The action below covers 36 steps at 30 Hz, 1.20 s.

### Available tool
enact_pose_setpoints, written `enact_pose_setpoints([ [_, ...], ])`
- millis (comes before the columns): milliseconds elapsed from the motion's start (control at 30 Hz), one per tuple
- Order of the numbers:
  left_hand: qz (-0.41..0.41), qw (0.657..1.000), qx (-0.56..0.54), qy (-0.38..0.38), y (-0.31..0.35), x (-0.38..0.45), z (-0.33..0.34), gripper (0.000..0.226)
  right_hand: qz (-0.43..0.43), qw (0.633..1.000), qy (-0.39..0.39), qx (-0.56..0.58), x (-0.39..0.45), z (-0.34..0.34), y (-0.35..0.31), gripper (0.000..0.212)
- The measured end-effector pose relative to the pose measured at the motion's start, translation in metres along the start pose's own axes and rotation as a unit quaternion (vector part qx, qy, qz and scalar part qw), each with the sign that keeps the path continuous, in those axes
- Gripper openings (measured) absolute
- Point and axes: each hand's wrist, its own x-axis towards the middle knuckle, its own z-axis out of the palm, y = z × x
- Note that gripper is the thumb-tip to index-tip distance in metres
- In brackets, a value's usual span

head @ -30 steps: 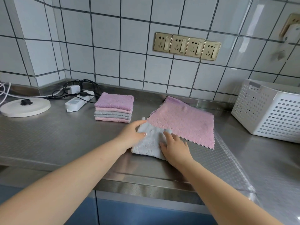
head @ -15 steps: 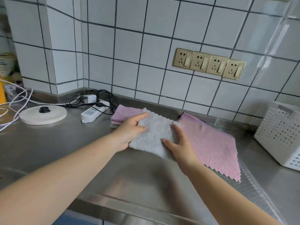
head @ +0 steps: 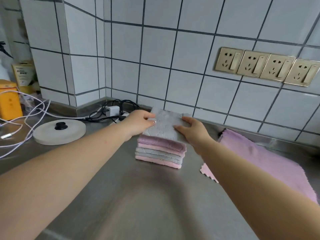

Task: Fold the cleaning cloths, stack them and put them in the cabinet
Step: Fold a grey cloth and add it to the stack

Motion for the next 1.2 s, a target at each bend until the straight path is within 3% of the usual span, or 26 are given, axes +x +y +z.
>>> enact_pose_setpoints([
  [433,-0.018,0.990,0.134,-0.041,-0.030,0.018,0.013,0.043,0.036,0.990,-0.070,-0.113,0.025,0.013,0.019,0.058],
  [600,0.031,0.975,0.219,-0.004,-0.018,0.027,0.006,0.015,-0.012,0.970,-0.010,-0.243,0.037,0.011,0.005,0.055],
  [700,0.068,0.967,0.247,0.003,0.003,0.035,0.020,0.034,-0.087,0.948,-0.016,-0.304,0.045,0.027,-0.008,0.030],
  [800,0.068,0.944,0.317,-0.052,0.003,0.041,0.047,0.036,-0.038,0.927,-0.098,-0.359,0.051,0.047,-0.006,0.034],
  [900,-0.007,0.939,0.327,-0.102,-0.017,0.049,0.058,0.042,-0.006,0.888,-0.153,-0.434,0.044,0.052,0.013,0.044],
  [1200,-0.013,0.920,0.372,-0.125,-0.032,0.041,0.049,0.063,0.039,0.912,-0.117,-0.392,0.036,0.038,0.034,0.063],
])
